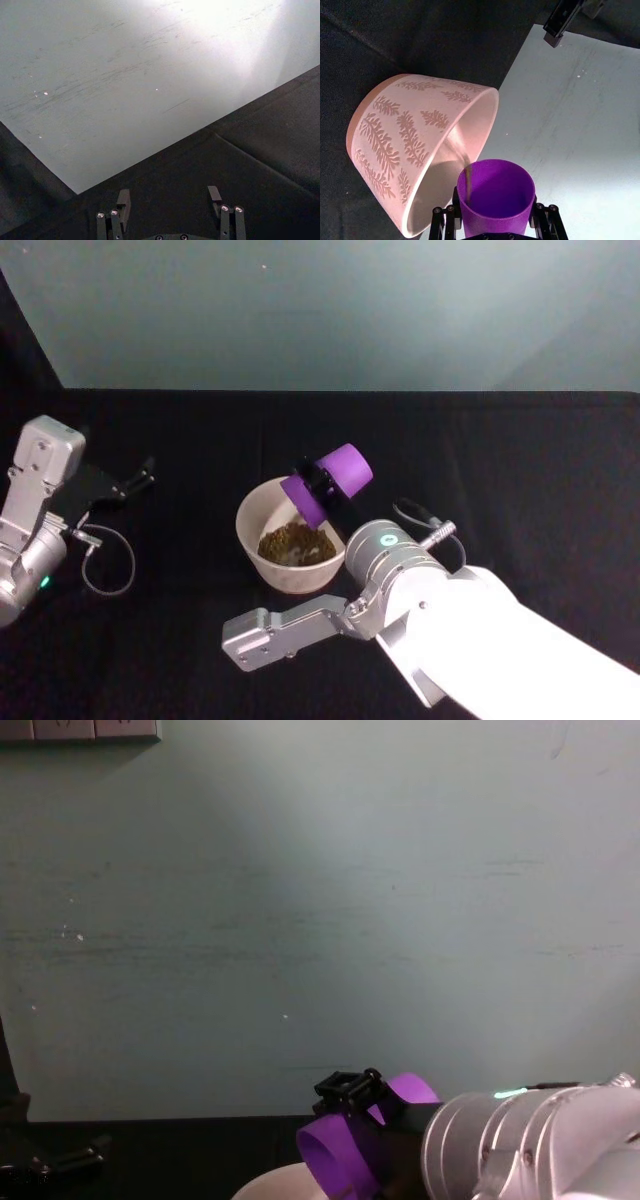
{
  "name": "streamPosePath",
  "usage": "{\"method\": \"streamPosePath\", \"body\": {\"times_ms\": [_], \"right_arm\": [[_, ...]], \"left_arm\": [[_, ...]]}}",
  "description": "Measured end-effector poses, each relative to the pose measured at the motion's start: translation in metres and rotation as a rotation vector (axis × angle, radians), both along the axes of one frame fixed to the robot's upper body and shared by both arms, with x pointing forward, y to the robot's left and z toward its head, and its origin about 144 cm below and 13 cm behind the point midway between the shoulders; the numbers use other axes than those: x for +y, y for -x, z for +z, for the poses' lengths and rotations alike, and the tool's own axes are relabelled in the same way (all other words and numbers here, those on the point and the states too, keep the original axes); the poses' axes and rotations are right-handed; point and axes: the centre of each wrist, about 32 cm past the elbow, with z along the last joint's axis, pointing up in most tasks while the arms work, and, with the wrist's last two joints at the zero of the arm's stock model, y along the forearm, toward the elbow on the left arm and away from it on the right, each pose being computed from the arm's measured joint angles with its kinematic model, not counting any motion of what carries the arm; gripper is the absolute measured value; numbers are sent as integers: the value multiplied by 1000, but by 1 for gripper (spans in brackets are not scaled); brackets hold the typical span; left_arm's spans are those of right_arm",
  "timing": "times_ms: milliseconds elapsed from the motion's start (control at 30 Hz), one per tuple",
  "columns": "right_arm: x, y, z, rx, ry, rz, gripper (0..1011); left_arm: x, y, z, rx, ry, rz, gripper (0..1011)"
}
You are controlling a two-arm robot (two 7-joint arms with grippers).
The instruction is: Pick up the cup and pour the mung beans from the cup into the bowl.
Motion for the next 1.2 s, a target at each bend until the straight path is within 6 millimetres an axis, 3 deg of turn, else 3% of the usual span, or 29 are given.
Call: {"method": "streamPosePath", "body": {"times_ms": [667,1200], "right_arm": [[6,7,-1,-64,107,17,726],[22,16,-4,-164,343,33,726]], "left_arm": [[0,0,0,0,0,0,1000],[0,0,0,0,0,0,1000]]}}
